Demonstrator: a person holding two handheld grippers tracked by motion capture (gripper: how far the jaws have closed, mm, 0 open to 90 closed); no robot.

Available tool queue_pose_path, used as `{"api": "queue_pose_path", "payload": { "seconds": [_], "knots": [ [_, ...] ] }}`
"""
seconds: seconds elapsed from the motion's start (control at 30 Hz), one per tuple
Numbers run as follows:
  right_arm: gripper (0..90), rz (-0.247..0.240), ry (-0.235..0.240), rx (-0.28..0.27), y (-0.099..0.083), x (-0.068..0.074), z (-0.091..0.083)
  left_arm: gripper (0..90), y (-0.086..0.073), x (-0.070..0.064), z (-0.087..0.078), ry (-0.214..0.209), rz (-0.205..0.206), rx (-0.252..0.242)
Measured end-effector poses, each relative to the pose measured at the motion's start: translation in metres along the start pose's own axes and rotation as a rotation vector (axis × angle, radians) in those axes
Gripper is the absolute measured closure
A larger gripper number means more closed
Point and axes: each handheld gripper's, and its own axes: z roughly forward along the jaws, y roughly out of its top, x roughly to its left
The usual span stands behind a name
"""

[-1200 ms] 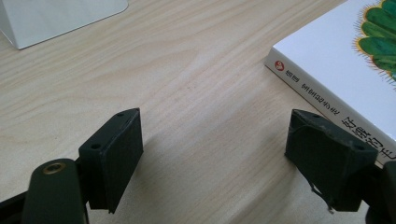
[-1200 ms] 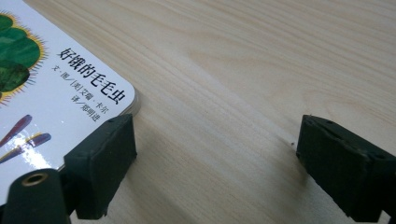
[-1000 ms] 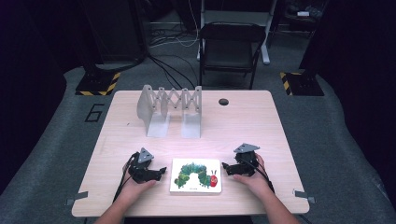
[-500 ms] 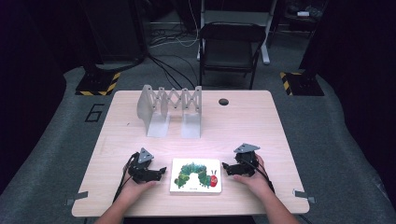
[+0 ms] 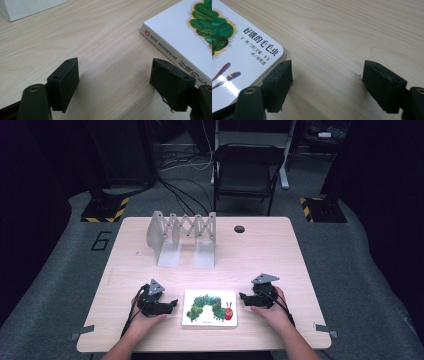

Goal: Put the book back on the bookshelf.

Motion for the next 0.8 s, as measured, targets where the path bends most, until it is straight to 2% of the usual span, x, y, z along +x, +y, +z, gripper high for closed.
{"api": "queue_pose_path", "payload": {
  "seconds": [0.03,0.1,0.13,0.23,0.3,0.37,0.4,0.5,0.53,0.67,0.73,0.8],
  "knots": [
    [36.2,0.002,0.006,0.023,0.003,0.001,-0.002,29.3,0.000,0.000,-0.001,0.003,-0.001,0.002],
    [38.4,-0.002,0.013,0.027,0.003,0.001,-0.003,29.9,0.001,0.001,-0.002,-0.010,0.000,0.011],
    [44.3,-0.017,0.013,0.041,0.005,0.001,-0.004,34.5,0.002,0.001,-0.003,-0.015,-0.019,0.005],
    [46.8,-0.007,0.008,0.052,0.007,0.003,-0.005,36.8,0.003,0.003,-0.005,-0.022,-0.017,0.013],
    [47.8,0.002,0.013,0.058,0.007,0.004,-0.006,37.7,0.003,0.002,-0.006,-0.041,-0.052,0.009],
    [49.5,0.000,0.019,0.061,0.009,0.005,-0.009,39.0,0.004,0.003,-0.007,-0.065,-0.060,0.012],
    [50.3,0.025,0.023,0.063,0.011,0.006,-0.012,39.1,0.004,0.003,-0.010,-0.066,-0.034,0.026],
    [50.5,0.027,0.033,0.068,0.012,0.007,-0.014,39.2,0.004,0.002,-0.012,-0.077,-0.034,0.015],
    [50.9,0.026,0.045,0.085,0.013,0.008,-0.015,39.2,0.005,0.000,-0.015,-0.086,-0.045,0.001],
    [51.6,0.041,0.046,0.107,0.015,0.012,-0.017,39.2,0.005,-0.001,-0.020,-0.107,-0.026,0.020],
    [51.4,0.030,0.049,0.099,0.016,0.014,-0.018,38.9,0.005,-0.004,-0.022,-0.105,-0.014,0.019],
    [51.3,0.030,0.053,0.110,0.017,0.015,-0.018,38.8,0.005,-0.005,-0.022,-0.110,-0.020,0.019]
  ]
}}
